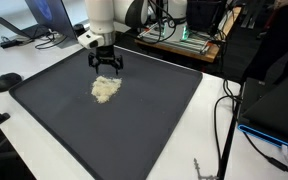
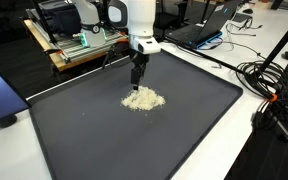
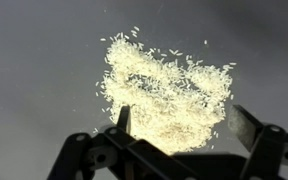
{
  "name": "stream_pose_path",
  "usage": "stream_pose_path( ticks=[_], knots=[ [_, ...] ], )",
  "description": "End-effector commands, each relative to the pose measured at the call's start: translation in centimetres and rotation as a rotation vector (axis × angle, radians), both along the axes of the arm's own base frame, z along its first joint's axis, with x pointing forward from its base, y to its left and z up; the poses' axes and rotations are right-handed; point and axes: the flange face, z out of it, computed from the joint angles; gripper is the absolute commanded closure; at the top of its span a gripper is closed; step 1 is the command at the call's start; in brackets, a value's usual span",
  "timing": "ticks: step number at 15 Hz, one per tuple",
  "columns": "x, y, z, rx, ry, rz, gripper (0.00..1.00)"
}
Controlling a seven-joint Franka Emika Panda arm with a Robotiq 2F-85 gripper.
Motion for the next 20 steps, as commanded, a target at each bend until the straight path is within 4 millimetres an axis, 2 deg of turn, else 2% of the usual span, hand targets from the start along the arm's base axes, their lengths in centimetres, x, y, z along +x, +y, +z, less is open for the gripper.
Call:
stream_pose_path(
  ticks=[1,5,9,20],
  knots=[
    [0.1,0.9,-1.5,-0.004,0.006,-0.012,0.0],
    [0.3,1.7,-2.9,0.016,0.037,-0.001,0.0],
    [1.1,2.1,-3.4,0.027,0.047,0.01,0.0],
    [3.2,0.8,-4.1,0.063,0.086,-0.009,0.0]
  ],
)
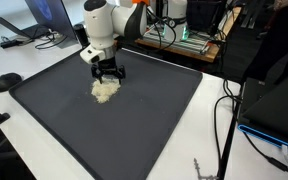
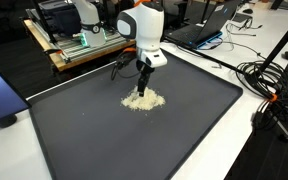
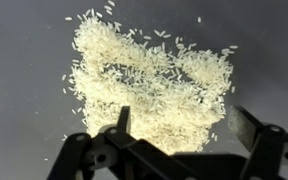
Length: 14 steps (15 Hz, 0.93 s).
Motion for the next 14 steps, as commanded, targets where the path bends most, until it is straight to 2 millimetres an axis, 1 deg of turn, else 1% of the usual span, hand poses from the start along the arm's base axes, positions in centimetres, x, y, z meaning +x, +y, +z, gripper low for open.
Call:
stream_pose_path(
  ticks=[1,8,9,10,11,12,14],
  knots=[
    [1.0,-0.8,-0.3,0.031,0.023,-0.005,0.0],
    [1.8,-1.8,-0.9,0.088,0.079,0.02,0.0],
    [1.8,-1.9,-1.0,0.098,0.09,0.031,0.24],
    [1.9,-1.9,-1.1,0.105,0.104,0.035,0.26],
    [1.9,-1.9,-1.1,0.111,0.115,0.04,0.32],
    [1.9,-1.9,-1.2,0.117,0.128,0.044,0.41],
    [2.0,-1.9,-1.0,0.124,0.141,0.049,0.54]
  ],
)
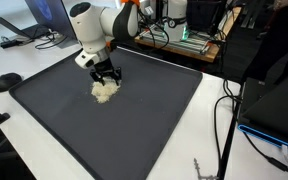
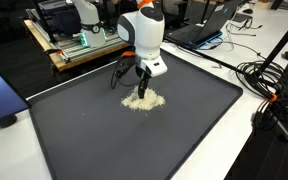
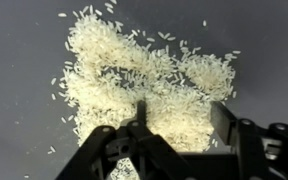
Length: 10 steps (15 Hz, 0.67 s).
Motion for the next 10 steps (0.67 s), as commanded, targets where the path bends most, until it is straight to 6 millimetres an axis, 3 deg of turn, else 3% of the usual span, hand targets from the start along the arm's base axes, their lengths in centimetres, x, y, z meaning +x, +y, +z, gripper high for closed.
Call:
stream_pose_path(
  ticks=[1,6,10],
  knots=[
    [0.49,-0.13,-0.07,0.043,0.039,0.013,0.62],
    [0.58,0.14,0.29,0.065,0.051,0.017,0.97],
    [0.48,0.46,0.31,0.078,0.063,0.02,1.0]
  ],
)
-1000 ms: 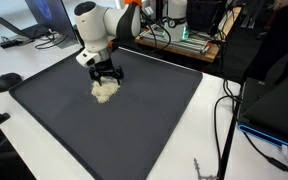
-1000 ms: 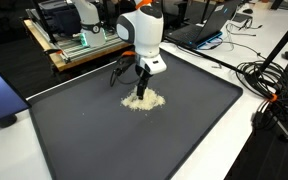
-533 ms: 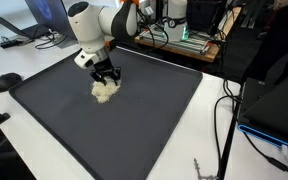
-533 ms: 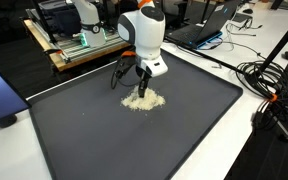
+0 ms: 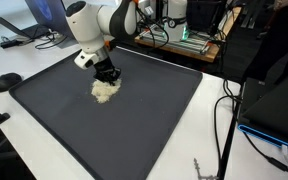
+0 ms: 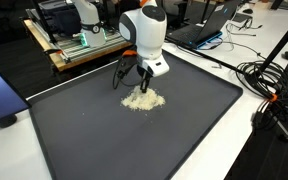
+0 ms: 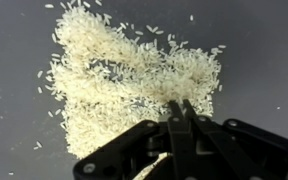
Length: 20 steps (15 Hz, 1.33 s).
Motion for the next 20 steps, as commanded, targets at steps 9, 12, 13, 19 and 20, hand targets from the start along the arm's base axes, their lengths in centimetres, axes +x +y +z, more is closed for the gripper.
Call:
stream_pose_path(
  ticks=[9,12,13,19,20],
  knots=[
    [0.0,0.3,-0.1,0.029,0.031,0.005,0.99],
    [0.0,0.2,0.0,0.03,0.03,0.004,0.99],
    [0.0,0.2,0.0,0.016,0.025,0.002,0.99],
    [-0.1,0.3,2.1,-0.016,-0.019,0.003,0.56],
    [0.0,0.2,2.6,-0.017,-0.026,-0.002,0.49]
  ],
)
